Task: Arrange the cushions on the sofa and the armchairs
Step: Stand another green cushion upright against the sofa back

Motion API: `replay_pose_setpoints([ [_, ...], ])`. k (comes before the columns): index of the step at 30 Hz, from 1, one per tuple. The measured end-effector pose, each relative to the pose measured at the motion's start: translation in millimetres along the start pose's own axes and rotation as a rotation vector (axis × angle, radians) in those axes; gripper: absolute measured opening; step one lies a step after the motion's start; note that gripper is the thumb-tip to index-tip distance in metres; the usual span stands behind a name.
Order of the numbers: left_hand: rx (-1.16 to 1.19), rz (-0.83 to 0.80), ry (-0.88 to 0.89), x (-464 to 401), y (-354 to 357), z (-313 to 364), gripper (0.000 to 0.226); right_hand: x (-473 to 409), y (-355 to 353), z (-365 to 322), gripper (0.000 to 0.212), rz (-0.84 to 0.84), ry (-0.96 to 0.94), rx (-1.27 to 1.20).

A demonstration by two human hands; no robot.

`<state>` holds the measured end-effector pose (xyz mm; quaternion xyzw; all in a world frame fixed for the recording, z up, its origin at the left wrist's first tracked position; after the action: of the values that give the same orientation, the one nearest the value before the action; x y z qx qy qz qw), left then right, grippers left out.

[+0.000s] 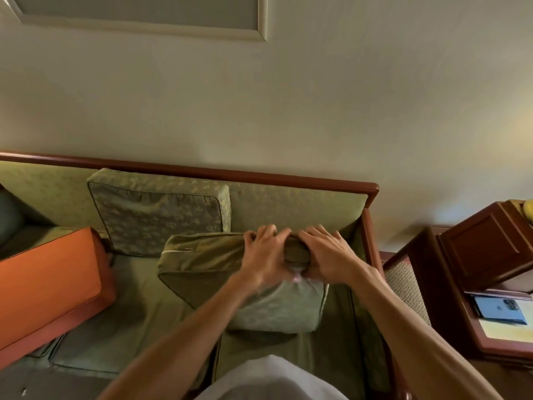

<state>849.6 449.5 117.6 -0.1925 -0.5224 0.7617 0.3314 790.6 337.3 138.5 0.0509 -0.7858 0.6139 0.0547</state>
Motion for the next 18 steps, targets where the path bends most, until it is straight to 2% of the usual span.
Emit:
replay_pose_setpoints([
  [2,0.109,0.033,0.009,8.3,-27.8,-24.7,0.095,-12.2,-27.8,-29.4,0.078,0.049,-0.066,0.032],
  [4,0.208,0.049,0.005,17.7,-43.2,-53.7,0.099,-22.7,-41.3,-56.1,0.085,0.113,-0.1,0.025],
  [7,0.338,-0.005,-0.017,31.0,-34.0,-90.9,0.104,-37.0,-17.7,-87.0,0.101,0.1,-0.108,-0.063],
  [13,0.341,-0.094,-0.157,44.8,-14.4,-128.3,0.115,-52.5,46.9,-79.3,0.133,0.064,-0.038,-0.351],
  [16,0.289,-0.116,-0.171,44.0,-24.8,-135.8,0.119,-58.1,70.0,-64.9,0.136,0.039,-0.004,-0.376],
  [18,0.266,-0.117,-0.169,45.7,-30.7,-132.2,0.134,-60.7,92.0,-54.7,0.135,0.0,0.005,-0.328],
])
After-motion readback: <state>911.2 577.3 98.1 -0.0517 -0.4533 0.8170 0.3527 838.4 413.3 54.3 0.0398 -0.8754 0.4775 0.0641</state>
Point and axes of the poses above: each hand's wrist, its own x-axis away from the middle knuckle, its own y-axis out of the palm, z = x × y, the point moved 7 cm from there along -x, towards the middle knuckle
